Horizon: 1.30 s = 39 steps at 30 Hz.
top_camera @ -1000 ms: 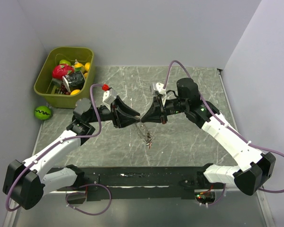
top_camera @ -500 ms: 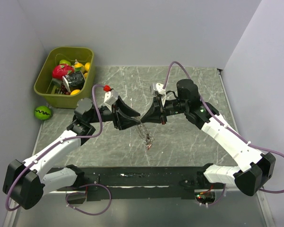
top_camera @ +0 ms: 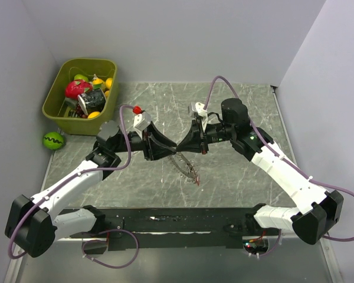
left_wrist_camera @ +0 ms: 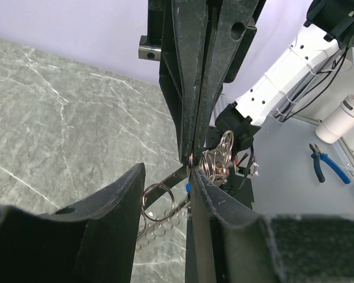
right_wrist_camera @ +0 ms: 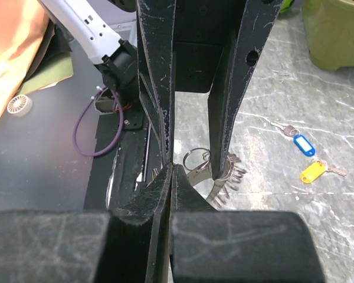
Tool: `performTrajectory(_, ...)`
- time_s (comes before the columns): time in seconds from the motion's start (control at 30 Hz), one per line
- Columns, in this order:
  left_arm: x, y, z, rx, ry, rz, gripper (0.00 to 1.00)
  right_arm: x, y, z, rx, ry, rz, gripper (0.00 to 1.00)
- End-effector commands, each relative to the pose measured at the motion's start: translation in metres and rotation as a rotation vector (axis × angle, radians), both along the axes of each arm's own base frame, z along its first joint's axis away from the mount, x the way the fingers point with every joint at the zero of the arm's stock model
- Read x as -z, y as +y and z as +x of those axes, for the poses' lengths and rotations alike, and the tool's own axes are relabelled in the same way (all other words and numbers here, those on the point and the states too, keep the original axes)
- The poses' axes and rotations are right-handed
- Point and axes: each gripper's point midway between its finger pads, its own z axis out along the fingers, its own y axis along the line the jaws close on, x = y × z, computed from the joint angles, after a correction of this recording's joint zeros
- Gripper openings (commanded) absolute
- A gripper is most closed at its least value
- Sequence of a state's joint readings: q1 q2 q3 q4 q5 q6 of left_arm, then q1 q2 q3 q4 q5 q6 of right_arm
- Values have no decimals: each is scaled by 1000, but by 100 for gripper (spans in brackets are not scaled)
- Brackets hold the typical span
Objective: Put the keys on the keyring
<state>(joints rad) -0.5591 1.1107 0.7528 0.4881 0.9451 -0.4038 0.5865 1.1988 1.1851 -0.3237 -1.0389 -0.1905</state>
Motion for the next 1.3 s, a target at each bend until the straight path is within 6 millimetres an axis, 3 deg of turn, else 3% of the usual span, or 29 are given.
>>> performTrajectory(0.0, -16, -8, -3, 30, -50, -20, 42, -30, 1, -5, -21, -99, 81, 0)
performTrajectory(0.07, -16, -9, -3, 31, -52, -17, 40, -30, 1, -5, -20, -103, 85, 0)
performTrajectory(0.2, -15, -12, -2, 34, -43, -9, 5, -29, 1, -5, -19, -98, 81, 0)
performTrajectory(0.27, -16, -13, -2, 33, -43, -15, 1, -28, 1, -4, -19, -94, 77, 0)
performTrajectory(0.53, -22, -8, -4, 4, -74, -61, 1, -25, 1, -3, -6, -90, 71, 0)
performTrajectory(0.6, -20, -7, -4, -5, -76, -57, 1, -25, 0, 0, 18, -94, 68, 9)
performTrajectory(0.63, -20, -7, -4, -9, -78, -56, 1, -26, -1, 2, 31, -97, 68, 21)
performTrajectory(0.7, -21, -6, -4, -15, -92, -53, 1, -26, -3, 6, 63, -106, 62, 32)
performTrajectory(0.73, -19, -5, -4, -20, -87, -44, 1, -29, -5, 5, 74, -116, 67, 43)
performTrajectory(0.83, -17, -3, -3, -37, -98, -25, 1, -35, -9, 6, 99, -139, 90, 57)
performTrajectory(0.93, -17, 0, -2, -51, -127, -14, 1, -41, -13, 5, 105, -153, 114, 63)
performTrajectory(1.1, -19, 3, -9, -37, -153, -10, 1, -42, -12, 4, 72, -139, 114, 63)
performTrajectory(1.27, -21, 5, -18, 4, -180, -2, 1, -40, -10, 10, 57, -116, 113, 45)
